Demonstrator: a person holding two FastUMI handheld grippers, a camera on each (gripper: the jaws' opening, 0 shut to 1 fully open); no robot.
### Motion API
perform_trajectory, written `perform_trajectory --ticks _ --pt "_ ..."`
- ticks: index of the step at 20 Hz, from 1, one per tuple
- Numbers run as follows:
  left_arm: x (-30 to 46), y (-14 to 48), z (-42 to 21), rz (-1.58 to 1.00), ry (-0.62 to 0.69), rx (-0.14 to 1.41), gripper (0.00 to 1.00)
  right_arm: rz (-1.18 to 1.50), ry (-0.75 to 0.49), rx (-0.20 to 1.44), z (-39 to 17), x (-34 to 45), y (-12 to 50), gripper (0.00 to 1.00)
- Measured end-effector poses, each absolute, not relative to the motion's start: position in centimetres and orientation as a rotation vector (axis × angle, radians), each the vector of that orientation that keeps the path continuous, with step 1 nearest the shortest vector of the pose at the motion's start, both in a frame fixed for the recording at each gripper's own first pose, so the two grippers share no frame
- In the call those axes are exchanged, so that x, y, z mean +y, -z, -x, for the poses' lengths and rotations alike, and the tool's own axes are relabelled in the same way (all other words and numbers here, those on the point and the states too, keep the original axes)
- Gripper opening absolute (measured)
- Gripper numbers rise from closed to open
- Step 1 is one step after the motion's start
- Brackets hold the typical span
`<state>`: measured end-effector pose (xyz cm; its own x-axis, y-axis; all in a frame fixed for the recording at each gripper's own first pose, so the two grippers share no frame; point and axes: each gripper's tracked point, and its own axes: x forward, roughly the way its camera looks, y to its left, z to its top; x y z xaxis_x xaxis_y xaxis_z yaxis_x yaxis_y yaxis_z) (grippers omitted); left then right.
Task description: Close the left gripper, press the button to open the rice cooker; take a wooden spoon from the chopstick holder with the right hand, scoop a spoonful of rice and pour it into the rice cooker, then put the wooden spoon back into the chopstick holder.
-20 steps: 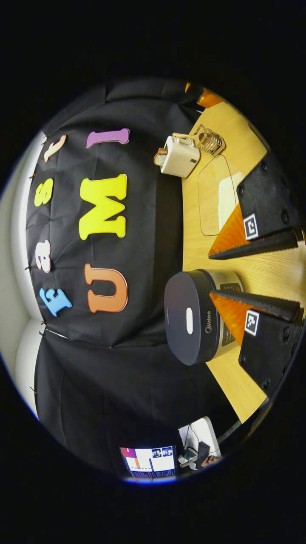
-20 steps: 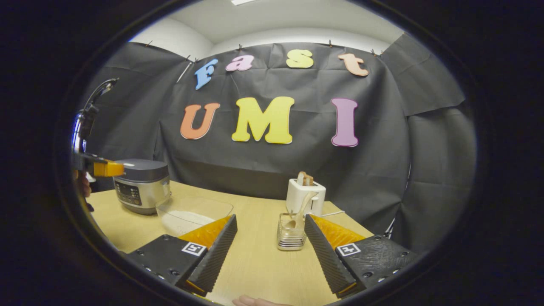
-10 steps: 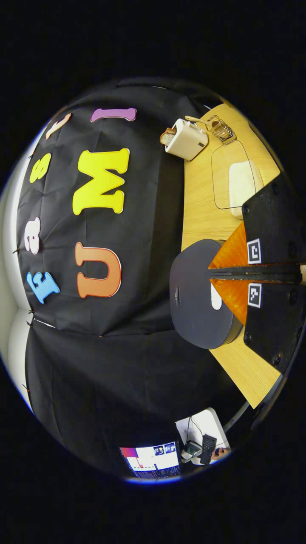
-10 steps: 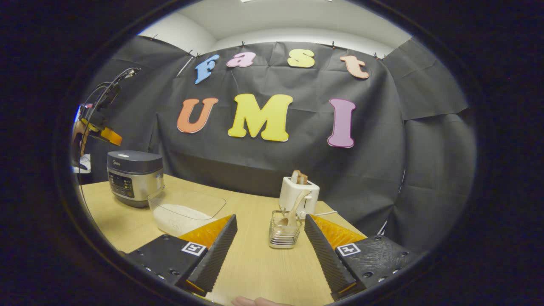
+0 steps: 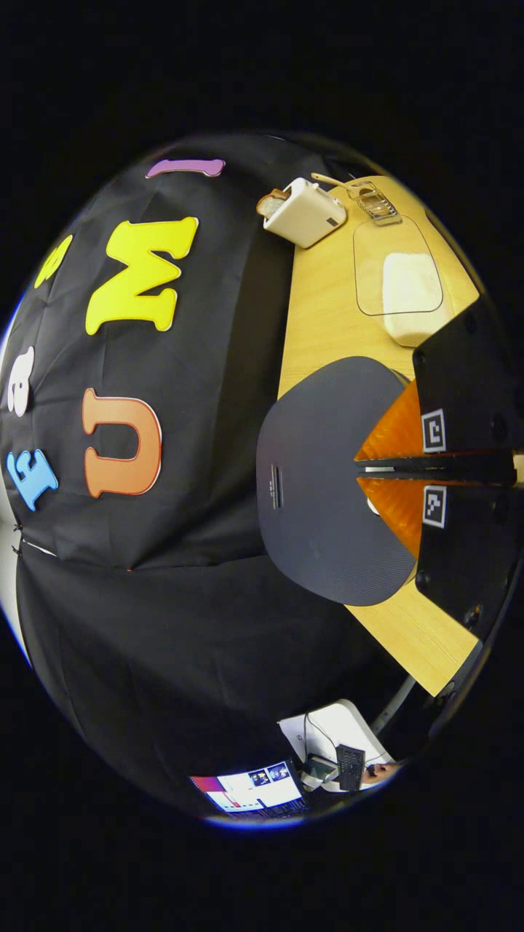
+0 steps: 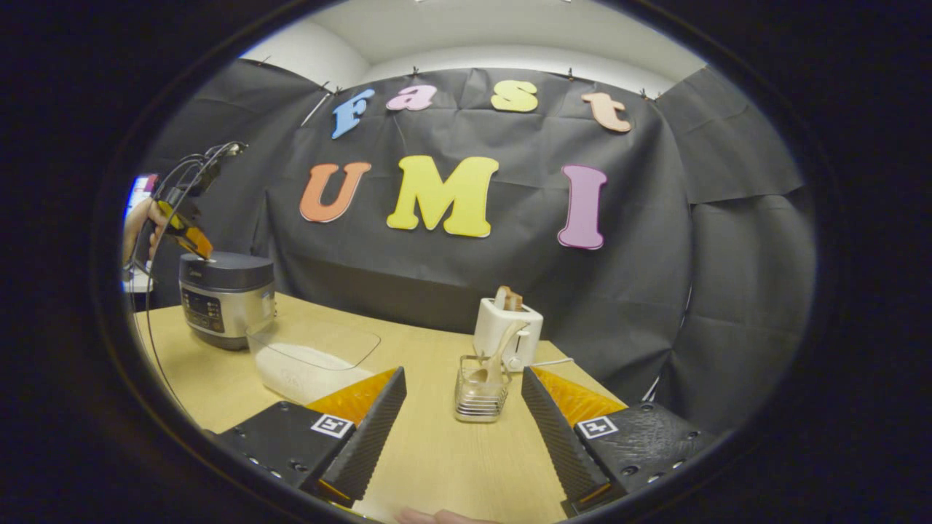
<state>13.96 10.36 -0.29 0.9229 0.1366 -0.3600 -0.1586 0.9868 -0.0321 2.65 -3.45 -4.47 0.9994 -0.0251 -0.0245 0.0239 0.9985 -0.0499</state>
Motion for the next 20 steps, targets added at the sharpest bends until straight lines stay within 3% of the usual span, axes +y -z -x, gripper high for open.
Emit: perform_trajectory --ticks 8,17,20 --pt "10.4 1.4 -13.4 0.031 -0.154 0.425 0.03 0.065 0.041 0.051 -2.3 -3.5 4.7 0.95" --pt "10.6 -1.5 -13.5 -0.095 -0.239 0.343 0.03 0.053 0.049 0.028 -1.4 -4.2 3.7 0.97" --pt "11.4 -5.8 -12.6 -0.099 -0.285 0.221 0.03 0.048 0.049 0.038 -1.6 -4.3 4.0 0.97"
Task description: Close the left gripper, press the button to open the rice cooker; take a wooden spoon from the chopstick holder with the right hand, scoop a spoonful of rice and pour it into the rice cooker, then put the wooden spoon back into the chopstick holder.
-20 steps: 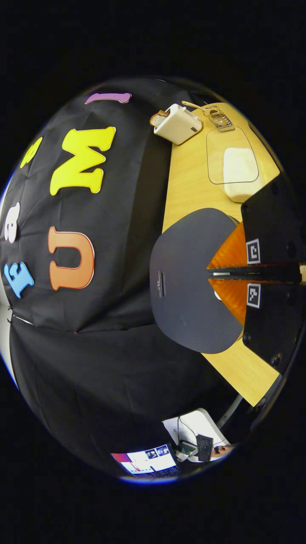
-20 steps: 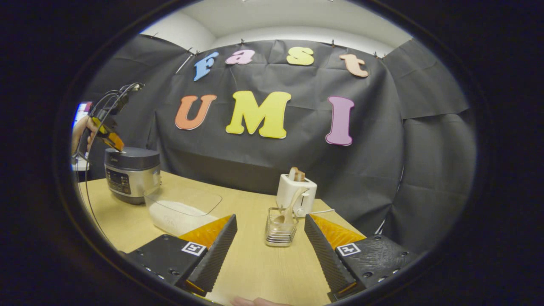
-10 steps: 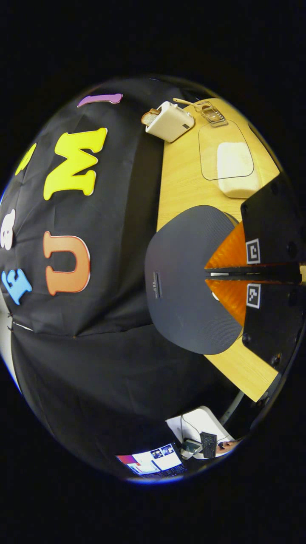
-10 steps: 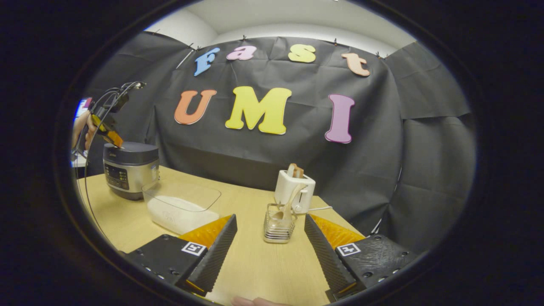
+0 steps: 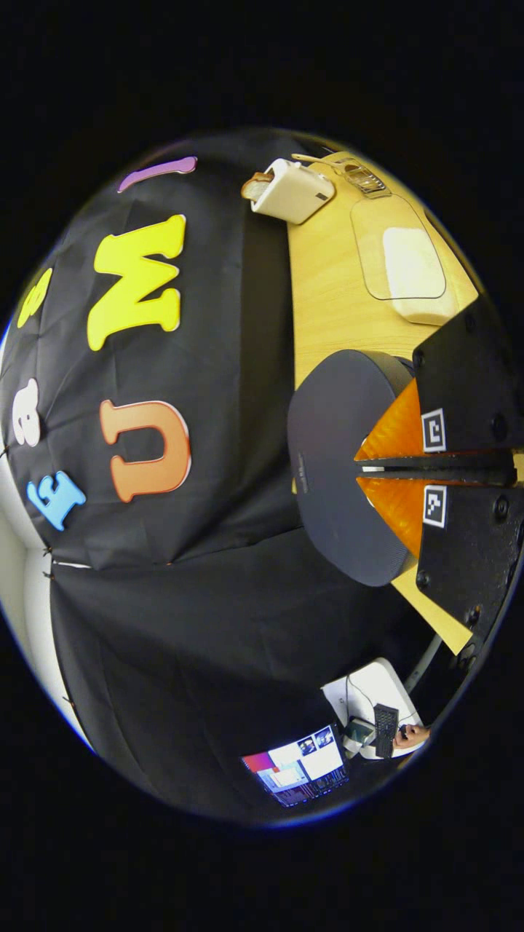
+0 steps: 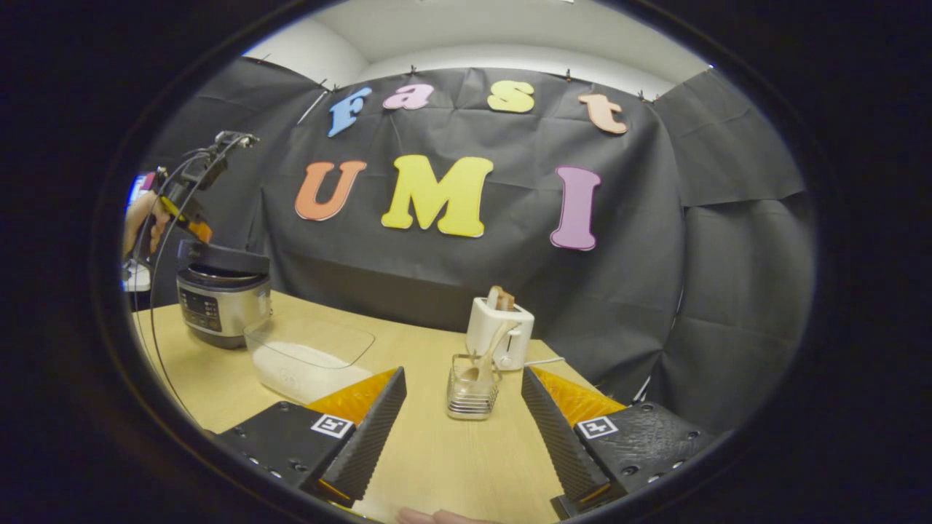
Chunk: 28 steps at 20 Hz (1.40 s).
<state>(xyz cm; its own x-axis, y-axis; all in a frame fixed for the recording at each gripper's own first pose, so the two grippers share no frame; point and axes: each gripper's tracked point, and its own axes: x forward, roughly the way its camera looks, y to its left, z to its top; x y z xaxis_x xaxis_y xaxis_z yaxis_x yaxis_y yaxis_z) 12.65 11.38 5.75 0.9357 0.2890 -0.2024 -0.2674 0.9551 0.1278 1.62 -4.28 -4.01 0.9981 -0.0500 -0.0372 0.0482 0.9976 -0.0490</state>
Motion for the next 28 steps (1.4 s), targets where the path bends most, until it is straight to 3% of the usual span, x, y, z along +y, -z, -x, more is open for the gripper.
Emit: perform_trajectory --ticks 5,7,8,9,10,11,12,14,15,16,18,28 --pt "9.5 -9.2 -9.7 -0.044 -0.251 0.149 0.04 0.043 0.056 0.046 -1.7 -4.6 4.1 0.96" --pt "9.9 -9.9 -8.5 -0.048 -0.262 0.109 0.25 0.044 0.061 0.044 -1.6 -4.8 4.0 0.97" --pt "9.6 -10.0 -8.0 -0.039 -0.253 0.09 0.44 0.044 0.064 0.043 -1.5 -4.9 4.0 0.97" --pt "8.9 -10.0 -7.7 -0.024 -0.231 0.077 0.39 0.044 0.066 0.044 -1.5 -5.0 3.9 0.95" --pt "8.5 -9.6 -7.3 -0.018 -0.217 0.076 0.57 0.045 0.07 0.044 -1.5 -5.0 4.0 0.95" --pt "8.6 -9.4 -6.8 -0.021 -0.221 0.072 0.61 0.046 0.073 0.044 -1.5 -5.2 3.9 0.95" --pt "8.8 -9.3 -6.3 -0.025 -0.234 0.064 0.73 0.048 0.075 0.043 -1.5 -5.3 3.9 0.95" --pt "7.8 -9.1 -5.5 -0.024 -0.205 0.049 0.81 0.047 0.075 0.038 -1.4 -5.4 3.9 0.97" --pt "6.7 -8.8 -5.2 -0.011 -0.17 0.042 0.78 0.042 0.079 0.042 -1.4 -5.6 4.0 0.95" --pt "5.7 -8.4 -4.9 0.0 -0.139 0.048 0.94 0.041 0.082 0.05 -1.5 -5.7 4.2 0.96" --pt "5.2 -8.1 -3.5 -0.006 -0.128 0.038 1.0 0.04 0.096 0.054 -1.7 -6.3 4.1 0.97" --pt "1.6 -4.6 0.1 -0.028 -0.043 -0.032 0.99 0.012 0.159 0.025 -2.4 -10.3 2.0 0.95"
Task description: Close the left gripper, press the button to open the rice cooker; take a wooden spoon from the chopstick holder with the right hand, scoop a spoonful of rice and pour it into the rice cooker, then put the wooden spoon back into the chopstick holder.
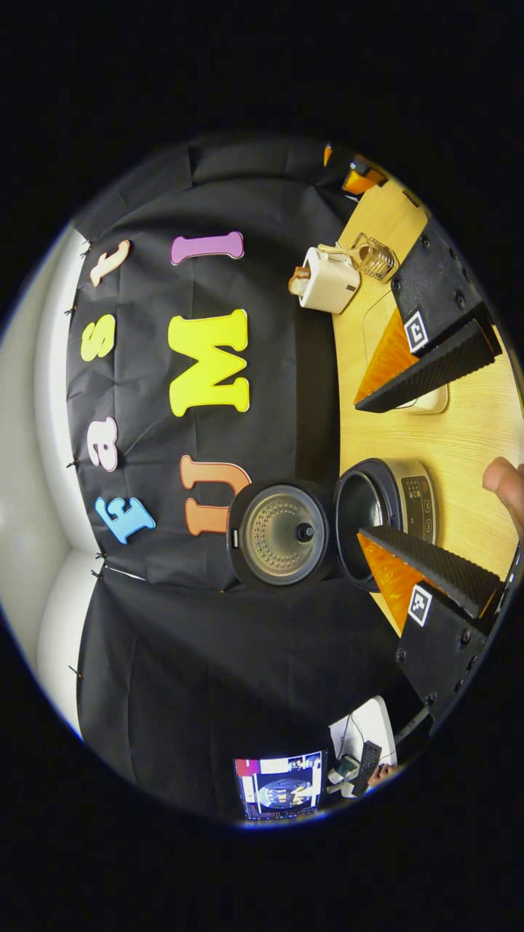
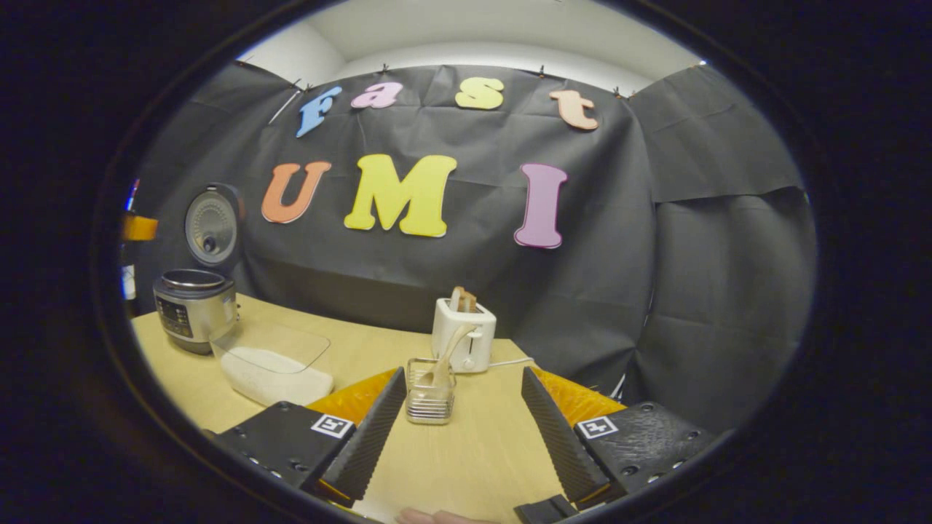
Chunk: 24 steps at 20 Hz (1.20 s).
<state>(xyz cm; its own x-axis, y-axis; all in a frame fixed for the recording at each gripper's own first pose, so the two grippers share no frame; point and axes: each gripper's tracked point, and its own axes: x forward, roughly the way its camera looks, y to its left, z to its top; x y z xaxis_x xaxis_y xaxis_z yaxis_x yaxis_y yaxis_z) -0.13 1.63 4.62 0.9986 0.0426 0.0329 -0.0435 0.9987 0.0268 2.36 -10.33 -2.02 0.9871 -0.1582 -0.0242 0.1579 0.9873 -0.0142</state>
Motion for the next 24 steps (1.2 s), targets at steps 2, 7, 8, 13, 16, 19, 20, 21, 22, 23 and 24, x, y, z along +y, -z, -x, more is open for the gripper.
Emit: perform_trajectory --ticks 2,7,8,13,16,19,20,21,22,23,24 --pt "1.7 -3.1 0.2 -0.03 -0.057 -0.018 0.99 0.001 0.154 0.019 -3.1 -11.1 1.8 0.95" --pt "1.5 -0.6 -0.3 -0.038 -0.051 -0.017 0.99 -0.015 0.157 0.025 -6.9 -13.4 1.8 0.95" --pt "1.2 -0.4 -0.4 -0.039 -0.043 -0.017 0.99 -0.018 0.158 0.035 -8.0 -13.8 2.1 0.95" --pt "0.4 0.5 -1.6 -0.071 -0.035 -0.015 0.99 -0.039 0.09 0.113 -14.8 -13.6 4.1 0.95" --pt "0.2 0.7 -1.9 -0.073 -0.03 -0.019 0.99 -0.075 0.037 0.192 -19.5 -12.7 5.8 0.96" --pt "0.6 0.8 -2.3 -0.079 -0.041 -0.028 0.99 -0.067 0.013 0.251 -23.5 -12.1 6.9 0.95" --pt "0.8 1.0 -2.4 -0.084 -0.045 -0.026 0.99 -0.071 0.004 0.269 -24.7 -11.7 7.2 0.95" --pt "0.9 1.1 -2.5 -0.09 -0.05 -0.02 0.99 -0.079 -0.005 0.292 -25.9 -11.4 7.5 0.95" --pt "1.2 1.3 -2.6 -0.096 -0.057 -0.015 0.99 -0.093 -0.01 0.313 -26.8 -11.1 8.0 0.95" --pt "1.4 1.4 -2.5 -0.102 -0.064 -0.014 0.99 -0.114 -0.015 0.333 -27.7 -10.9 8.3 0.95" --pt "1.5 1.4 -2.6 -0.108 -0.069 -0.015 0.99 -0.132 -0.021 0.349 -28.7 -10.5 8.3 0.95"
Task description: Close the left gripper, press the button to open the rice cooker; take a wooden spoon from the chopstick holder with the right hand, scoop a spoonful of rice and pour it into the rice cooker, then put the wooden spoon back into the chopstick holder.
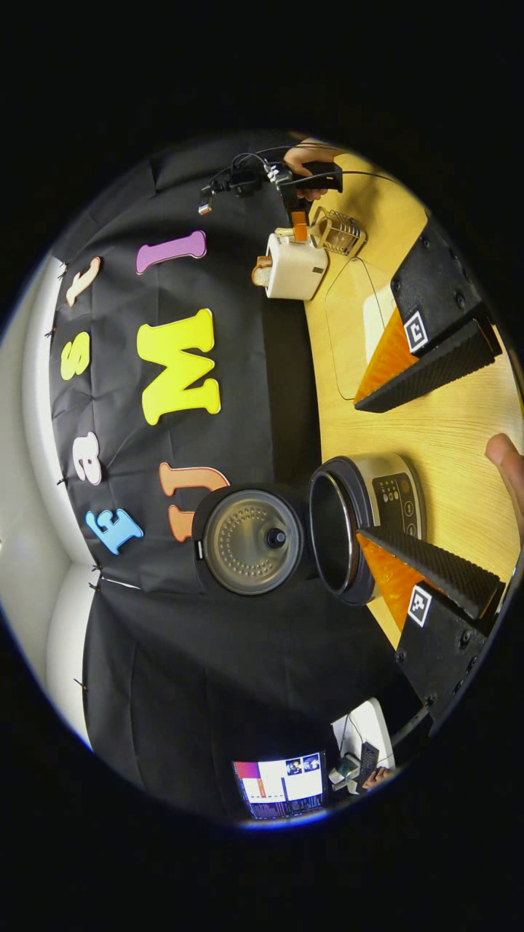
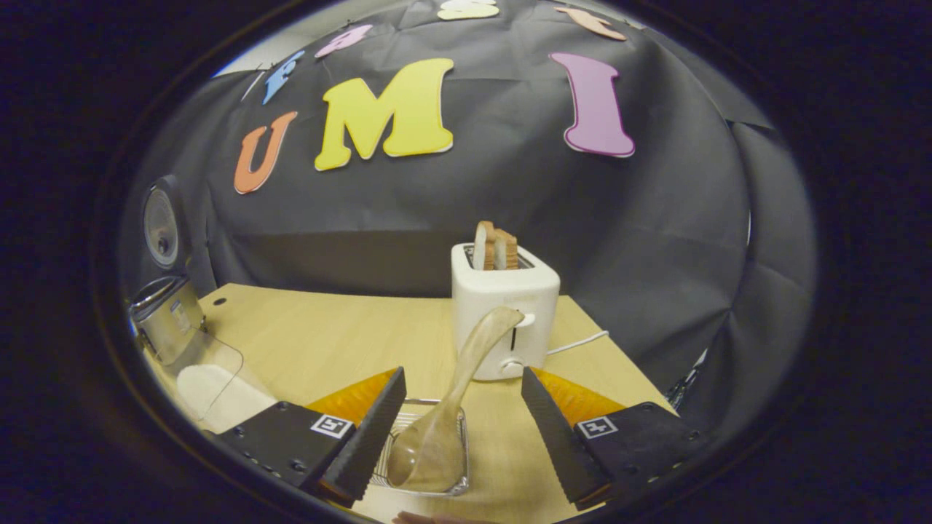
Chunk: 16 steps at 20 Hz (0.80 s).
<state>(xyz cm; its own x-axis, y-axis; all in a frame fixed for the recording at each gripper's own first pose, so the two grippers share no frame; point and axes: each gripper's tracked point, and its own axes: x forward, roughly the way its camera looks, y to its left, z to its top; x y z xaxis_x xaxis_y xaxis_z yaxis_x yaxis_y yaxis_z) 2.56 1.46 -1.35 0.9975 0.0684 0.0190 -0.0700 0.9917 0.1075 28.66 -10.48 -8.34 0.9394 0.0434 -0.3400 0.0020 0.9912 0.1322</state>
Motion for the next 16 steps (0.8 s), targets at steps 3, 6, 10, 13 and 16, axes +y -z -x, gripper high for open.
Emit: perform_trajectory --ticks 3,6,10,13,16 --pt "1.9 1.4 -2.5 -0.137 -0.089 -0.015 0.99 -0.155 -0.016 0.398 -31.0 -10.4 8.5 0.95" --pt "1.5 1.1 -2.2 -0.15 -0.09 -0.027 0.99 -0.195 -0.017 0.472 -32.1 -10.3 9.2 0.94" --pt "1.3 1.0 -2.1 -0.146 -0.076 -0.029 0.99 -0.255 -0.017 0.539 -32.5 -10.0 10.3 0.73" --pt "1.4 1.4 -1.9 -0.14 -0.085 -0.005 0.99 -0.24 -0.016 0.564 -33.2 -9.8 11.3 0.62" --pt "1.7 1.4 -1.8 -0.136 -0.094 0.004 0.99 -0.241 -0.013 0.585 -33.3 -9.6 12.0 0.45"
